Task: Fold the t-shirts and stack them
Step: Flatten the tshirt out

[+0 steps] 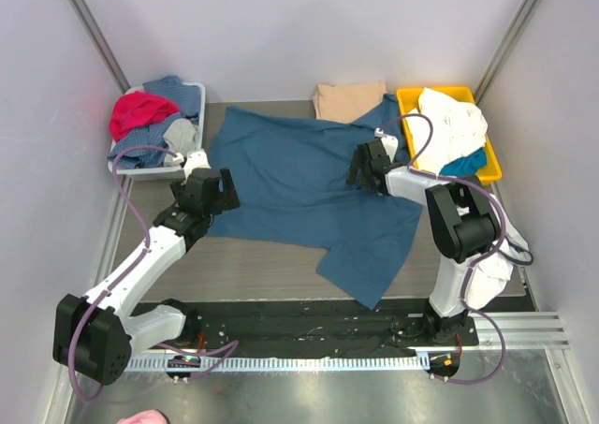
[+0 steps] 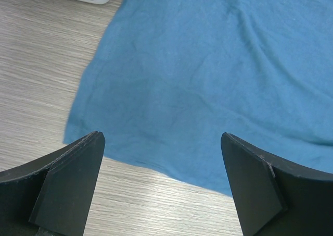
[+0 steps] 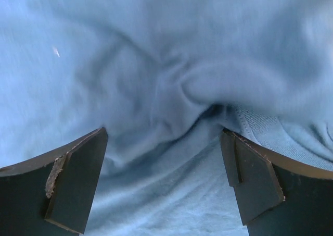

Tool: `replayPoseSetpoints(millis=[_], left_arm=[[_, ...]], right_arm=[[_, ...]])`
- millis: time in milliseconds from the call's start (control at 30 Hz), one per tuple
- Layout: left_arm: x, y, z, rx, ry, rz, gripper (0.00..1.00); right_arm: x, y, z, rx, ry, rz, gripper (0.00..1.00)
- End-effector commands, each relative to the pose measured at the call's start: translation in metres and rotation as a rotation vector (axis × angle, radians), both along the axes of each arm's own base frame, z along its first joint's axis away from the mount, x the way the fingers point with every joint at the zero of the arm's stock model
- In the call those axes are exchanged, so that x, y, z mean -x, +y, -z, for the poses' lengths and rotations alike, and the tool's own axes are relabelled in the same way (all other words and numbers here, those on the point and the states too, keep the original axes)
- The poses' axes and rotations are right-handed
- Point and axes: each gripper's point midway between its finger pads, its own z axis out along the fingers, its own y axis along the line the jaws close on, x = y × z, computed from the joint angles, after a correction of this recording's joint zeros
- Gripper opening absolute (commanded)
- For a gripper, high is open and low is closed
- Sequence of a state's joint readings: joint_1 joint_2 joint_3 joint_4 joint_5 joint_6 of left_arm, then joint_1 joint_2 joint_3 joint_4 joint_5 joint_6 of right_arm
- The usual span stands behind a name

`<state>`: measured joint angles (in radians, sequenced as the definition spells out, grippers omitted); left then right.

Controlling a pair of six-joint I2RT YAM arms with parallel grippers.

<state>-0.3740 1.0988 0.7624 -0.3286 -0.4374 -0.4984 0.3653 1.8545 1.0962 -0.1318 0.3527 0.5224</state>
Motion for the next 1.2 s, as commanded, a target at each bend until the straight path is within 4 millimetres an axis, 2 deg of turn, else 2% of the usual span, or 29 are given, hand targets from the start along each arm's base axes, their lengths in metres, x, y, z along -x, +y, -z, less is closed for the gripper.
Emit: replayPoseSetpoints(millis=[0,133,300,333,367,467,500,533,567,600,633,700,733,800,833,867,933,967,1000,1067,1100,1167], left_arm=[[0.001,0.005,-0.010,-0.002,-0.032,-0.026,1.00],[0.001,0.005,-0.010,-0.005,-0.030,-0.029,1.00],[0.000,0.007,-0.008,-0.012,-0.027,-0.040,1.00],[-0.001,0.006,-0.009,-0.011,-0.027,-0.039,0.99],[-0.002,0.006,-0.009,-0.011,-0.026,-0.041,1.00],[0.000,0.010,-0.011,-0.019,-0.030,-0.058,1.00],[0.001,0.010,-0.011,-0.019,-0.033,-0.059,1.00],[0.002,0.012,-0.011,-0.021,-0.034,-0.063,1.00],[0.002,0.012,-0.011,-0.019,-0.036,-0.066,1.00],[0.003,0.013,-0.009,-0.020,-0.032,-0.070,1.00],[0.003,0.012,-0.009,-0.018,-0.030,-0.072,1.00],[0.004,0.012,-0.004,-0.019,-0.012,-0.073,1.00],[0.004,0.011,-0.002,-0.019,-0.003,-0.068,1.00],[0.004,0.008,0.006,-0.011,0.023,-0.066,1.00],[0.003,0.003,0.009,0.015,0.029,-0.058,1.00],[0.002,0.001,0.010,0.030,0.033,-0.055,1.00],[0.001,-0.007,0.015,0.073,0.050,-0.049,1.00],[0.001,-0.010,0.017,0.084,0.060,-0.045,1.00],[0.001,-0.012,0.019,0.089,0.068,-0.040,1.00],[0.000,-0.014,0.023,0.088,0.097,-0.036,1.00],[-0.001,-0.014,0.022,0.086,0.099,-0.037,1.00],[0.000,-0.014,0.025,0.078,0.117,-0.036,1.00]], right_arm=[[-0.035,0.002,-0.017,0.031,-0.047,-0.046,1.00],[-0.062,0.005,-0.039,0.041,-0.097,-0.068,1.00],[-0.082,0.003,-0.065,0.075,-0.159,-0.100,1.00],[-0.084,0.003,-0.072,0.070,-0.168,-0.101,1.00],[-0.084,0.004,-0.088,0.058,-0.195,-0.104,1.00],[-0.071,0.006,-0.108,0.024,-0.208,-0.108,1.00],[-0.064,0.003,-0.132,0.001,-0.247,-0.091,1.00],[-0.049,0.000,-0.128,0.005,-0.212,-0.084,1.00],[-0.040,-0.004,-0.132,0.000,-0.206,-0.072,1.00],[-0.027,-0.006,-0.154,-0.028,-0.246,-0.054,1.00],[-0.007,-0.015,-0.137,-0.011,-0.197,-0.035,1.00],[0.017,-0.024,-0.138,-0.019,-0.193,0.001,1.00],[0.042,-0.032,-0.136,-0.026,-0.185,0.031,0.99],[0.067,-0.033,-0.129,-0.028,-0.169,0.052,1.00],[0.088,-0.037,-0.124,-0.029,-0.153,0.073,1.00],[0.101,-0.028,-0.120,-0.025,-0.140,0.048,1.00],[0.131,-0.026,-0.106,0.014,-0.098,0.049,1.00],[0.139,-0.025,-0.111,-0.011,-0.126,0.092,1.00],[0.154,-0.014,-0.102,-0.022,-0.105,0.074,0.99],[0.175,-0.012,-0.092,-0.089,-0.070,0.141,1.00],[0.188,-0.012,-0.078,-0.087,-0.037,0.144,1.00],[0.201,-0.014,-0.068,-0.126,-0.028,0.206,1.00]])
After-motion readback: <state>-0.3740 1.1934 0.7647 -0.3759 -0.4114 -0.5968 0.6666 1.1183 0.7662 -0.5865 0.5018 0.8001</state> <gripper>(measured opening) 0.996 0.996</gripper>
